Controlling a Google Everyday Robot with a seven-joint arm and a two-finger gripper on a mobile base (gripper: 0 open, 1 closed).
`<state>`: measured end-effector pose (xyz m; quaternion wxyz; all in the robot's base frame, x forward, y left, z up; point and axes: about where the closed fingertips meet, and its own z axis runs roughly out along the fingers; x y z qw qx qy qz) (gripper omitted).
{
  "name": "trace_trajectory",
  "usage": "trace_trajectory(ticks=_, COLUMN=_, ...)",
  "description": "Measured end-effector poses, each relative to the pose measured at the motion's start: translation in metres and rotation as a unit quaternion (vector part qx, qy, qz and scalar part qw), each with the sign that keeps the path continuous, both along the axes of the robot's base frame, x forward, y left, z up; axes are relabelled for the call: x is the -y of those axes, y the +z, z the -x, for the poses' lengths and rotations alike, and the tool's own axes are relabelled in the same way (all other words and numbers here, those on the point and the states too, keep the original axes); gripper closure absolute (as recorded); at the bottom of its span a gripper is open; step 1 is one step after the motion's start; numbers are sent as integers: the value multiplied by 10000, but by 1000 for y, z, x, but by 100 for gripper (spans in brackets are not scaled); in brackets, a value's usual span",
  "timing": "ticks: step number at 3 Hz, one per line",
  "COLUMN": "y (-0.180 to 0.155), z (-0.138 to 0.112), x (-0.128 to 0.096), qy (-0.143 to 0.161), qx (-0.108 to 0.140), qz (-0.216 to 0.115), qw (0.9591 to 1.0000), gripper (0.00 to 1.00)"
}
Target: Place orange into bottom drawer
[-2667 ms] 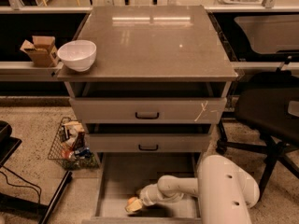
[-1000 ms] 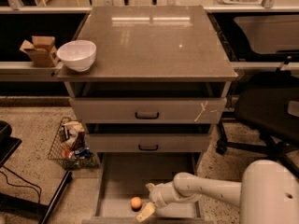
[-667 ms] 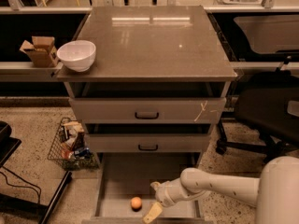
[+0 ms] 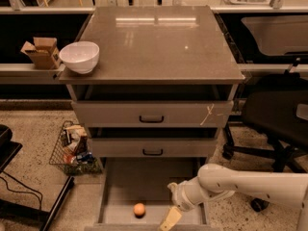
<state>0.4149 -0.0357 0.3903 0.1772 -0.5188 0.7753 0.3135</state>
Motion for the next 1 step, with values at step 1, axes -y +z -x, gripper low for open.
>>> trace_trajectory(ticks=1, y=37, z=8, x=20, qy=-96, qx=110, qz=525, qw=9985, gripper=0)
